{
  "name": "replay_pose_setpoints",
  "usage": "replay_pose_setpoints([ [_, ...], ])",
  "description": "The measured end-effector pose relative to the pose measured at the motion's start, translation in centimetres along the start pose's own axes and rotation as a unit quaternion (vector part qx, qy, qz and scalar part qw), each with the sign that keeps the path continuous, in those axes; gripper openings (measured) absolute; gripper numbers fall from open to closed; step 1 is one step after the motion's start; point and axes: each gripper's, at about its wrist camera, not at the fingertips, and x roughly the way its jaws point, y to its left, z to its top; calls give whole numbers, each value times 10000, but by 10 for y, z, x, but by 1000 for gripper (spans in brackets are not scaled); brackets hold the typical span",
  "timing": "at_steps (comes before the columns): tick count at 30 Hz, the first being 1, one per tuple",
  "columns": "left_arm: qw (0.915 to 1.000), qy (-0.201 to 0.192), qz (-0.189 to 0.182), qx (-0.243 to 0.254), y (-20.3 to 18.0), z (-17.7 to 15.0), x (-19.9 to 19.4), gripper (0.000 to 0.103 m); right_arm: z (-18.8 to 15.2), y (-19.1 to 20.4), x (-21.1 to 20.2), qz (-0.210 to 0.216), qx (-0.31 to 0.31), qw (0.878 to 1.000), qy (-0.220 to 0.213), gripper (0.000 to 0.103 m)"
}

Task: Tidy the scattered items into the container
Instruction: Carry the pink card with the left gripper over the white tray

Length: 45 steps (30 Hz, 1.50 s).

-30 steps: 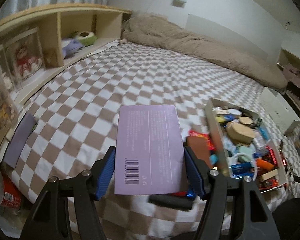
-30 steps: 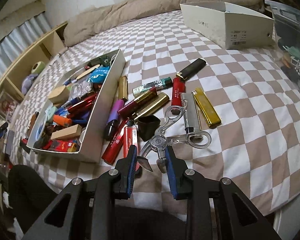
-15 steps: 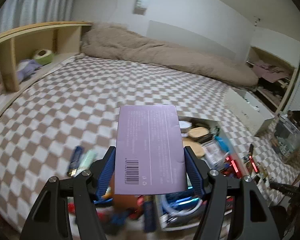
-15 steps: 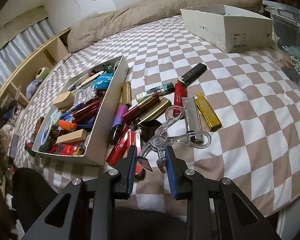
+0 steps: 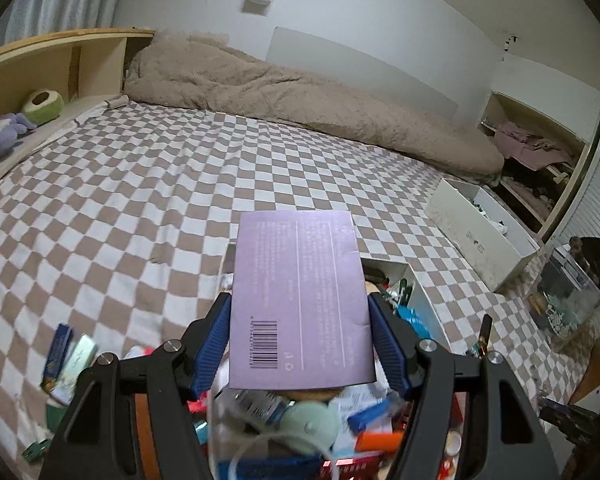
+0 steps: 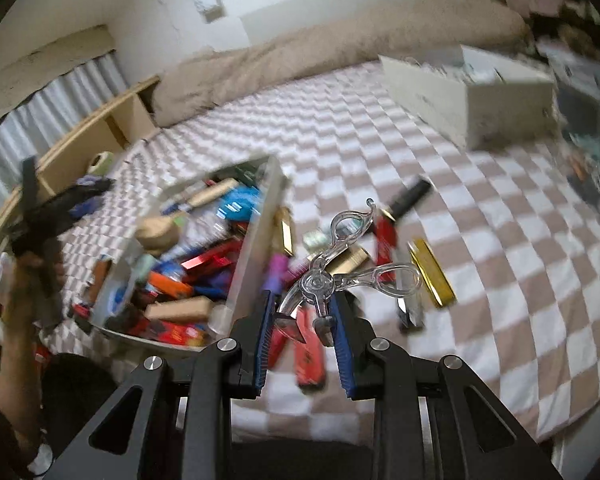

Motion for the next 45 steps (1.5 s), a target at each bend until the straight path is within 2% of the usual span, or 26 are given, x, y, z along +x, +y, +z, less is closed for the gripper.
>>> replay_pose_setpoints([
  [11,9995,324,46,2,-8,5,59,67,41,63,-4,689,-352,9955,-538,29],
  [27,9938,1024,193,380,-8,-7,122,67,50,101,28,869,-434,9947,-338,29],
  [32,9909,1124,294,676,-15,-17,116,67,51,113,39,923,-478,9942,-279,29],
  [35,9902,1176,302,691,-12,-21,112,67,47,124,49,996,-579,9932,-154,29],
  [38,9906,1241,144,560,-6,-25,107,67,39,135,60,1088,-734,9913,-3,29],
  [42,9944,1040,-114,127,8,-19,91,68,26,152,71,1229,-1009,9872,120,29],
  [44,9968,792,-123,70,12,-13,77,72,19,160,78,1244,-1170,9851,219,29],
  [45,9978,643,-124,46,14,-10,68,77,16,165,81,1240,-1240,9841,267,29],
])
